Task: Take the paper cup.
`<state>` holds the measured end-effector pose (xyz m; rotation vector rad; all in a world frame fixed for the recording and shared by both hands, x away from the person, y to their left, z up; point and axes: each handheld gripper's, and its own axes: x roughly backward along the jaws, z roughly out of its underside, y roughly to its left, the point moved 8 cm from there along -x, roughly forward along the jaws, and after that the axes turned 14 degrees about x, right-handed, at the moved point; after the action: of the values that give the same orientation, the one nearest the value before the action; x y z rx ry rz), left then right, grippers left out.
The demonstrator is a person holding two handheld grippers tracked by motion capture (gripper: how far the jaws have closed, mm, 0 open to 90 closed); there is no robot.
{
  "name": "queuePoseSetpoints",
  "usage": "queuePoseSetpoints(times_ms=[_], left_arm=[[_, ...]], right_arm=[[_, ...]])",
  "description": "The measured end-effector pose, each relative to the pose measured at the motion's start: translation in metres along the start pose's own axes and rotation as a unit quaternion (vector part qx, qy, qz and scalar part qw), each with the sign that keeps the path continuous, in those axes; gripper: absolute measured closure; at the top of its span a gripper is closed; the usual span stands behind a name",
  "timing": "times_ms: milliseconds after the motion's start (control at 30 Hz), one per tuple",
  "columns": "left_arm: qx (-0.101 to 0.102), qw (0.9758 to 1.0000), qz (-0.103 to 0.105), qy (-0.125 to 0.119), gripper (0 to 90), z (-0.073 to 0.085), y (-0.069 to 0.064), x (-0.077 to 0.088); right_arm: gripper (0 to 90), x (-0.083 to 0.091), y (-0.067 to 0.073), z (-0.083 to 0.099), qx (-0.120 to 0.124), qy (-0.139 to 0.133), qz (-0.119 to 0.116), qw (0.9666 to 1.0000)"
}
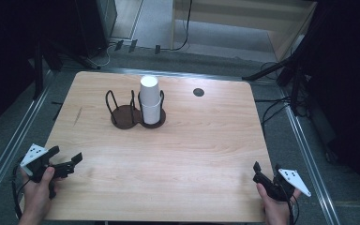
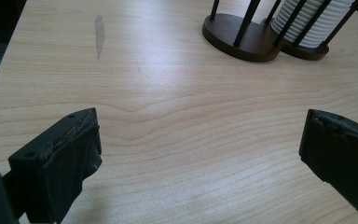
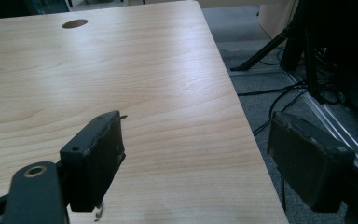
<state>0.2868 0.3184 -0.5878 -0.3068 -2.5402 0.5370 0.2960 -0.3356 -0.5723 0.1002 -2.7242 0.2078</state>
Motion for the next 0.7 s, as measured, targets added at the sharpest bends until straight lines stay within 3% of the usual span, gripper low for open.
queuePoseSetpoints(times_ms=[167,533,700], left_arm=[[0.004,1.0000,-0.004,0.001,0.0,0.000,0.002,0.000],[0.016,0.9998,0.008,-0.001,0.0,-0.002,0.003,0.000],[0.024,0.9995,0.018,-0.006,0.0,-0.002,0.003,0.001]], right_arm=[[17.6,-0.001,0.003,-0.002,0.006,0.000,-0.003,1.0000],[17.7,-0.008,0.026,-0.032,0.018,-0.014,-0.022,0.9995],[17.8,-0.019,0.045,-0.047,0.029,-0.008,-0.043,0.9986]])
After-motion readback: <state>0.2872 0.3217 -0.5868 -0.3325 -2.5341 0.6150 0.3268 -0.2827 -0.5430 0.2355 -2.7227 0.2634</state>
